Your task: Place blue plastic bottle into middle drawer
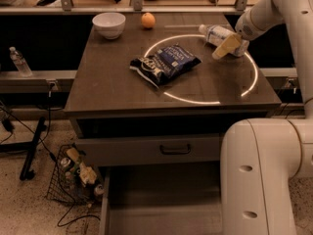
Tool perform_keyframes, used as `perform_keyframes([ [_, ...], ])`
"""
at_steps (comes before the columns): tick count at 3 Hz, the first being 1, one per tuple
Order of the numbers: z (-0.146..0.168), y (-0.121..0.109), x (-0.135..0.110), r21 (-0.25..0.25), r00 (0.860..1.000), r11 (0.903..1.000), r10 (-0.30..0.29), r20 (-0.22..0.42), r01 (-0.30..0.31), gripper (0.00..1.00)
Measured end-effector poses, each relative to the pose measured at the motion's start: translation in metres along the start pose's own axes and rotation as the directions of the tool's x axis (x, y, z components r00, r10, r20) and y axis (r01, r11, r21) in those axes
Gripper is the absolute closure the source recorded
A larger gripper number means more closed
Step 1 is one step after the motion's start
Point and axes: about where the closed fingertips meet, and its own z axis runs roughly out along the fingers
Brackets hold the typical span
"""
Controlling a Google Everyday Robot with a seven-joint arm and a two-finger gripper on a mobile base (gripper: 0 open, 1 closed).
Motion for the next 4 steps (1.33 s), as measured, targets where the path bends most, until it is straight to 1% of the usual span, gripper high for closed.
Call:
perform_keyframes([
  [1, -0.006, 0.009, -0.001, -0.032, 1.0, 0.9995, -0.003, -0.005, 0.003, 0.39],
  [2, -0.017, 0.013, -0.001, -0.048, 1.0, 0.9988, -0.007, 0.0, 0.007, 0.62],
  [3, -0.033, 0.021, -0.002, -0.076, 1.0, 0.9969, -0.017, 0.007, 0.018, 0.85],
  [4, -0.096, 0.042, -0.023, -0.127, 0.988, 0.9862, -0.092, 0.122, 0.107, 1.0],
])
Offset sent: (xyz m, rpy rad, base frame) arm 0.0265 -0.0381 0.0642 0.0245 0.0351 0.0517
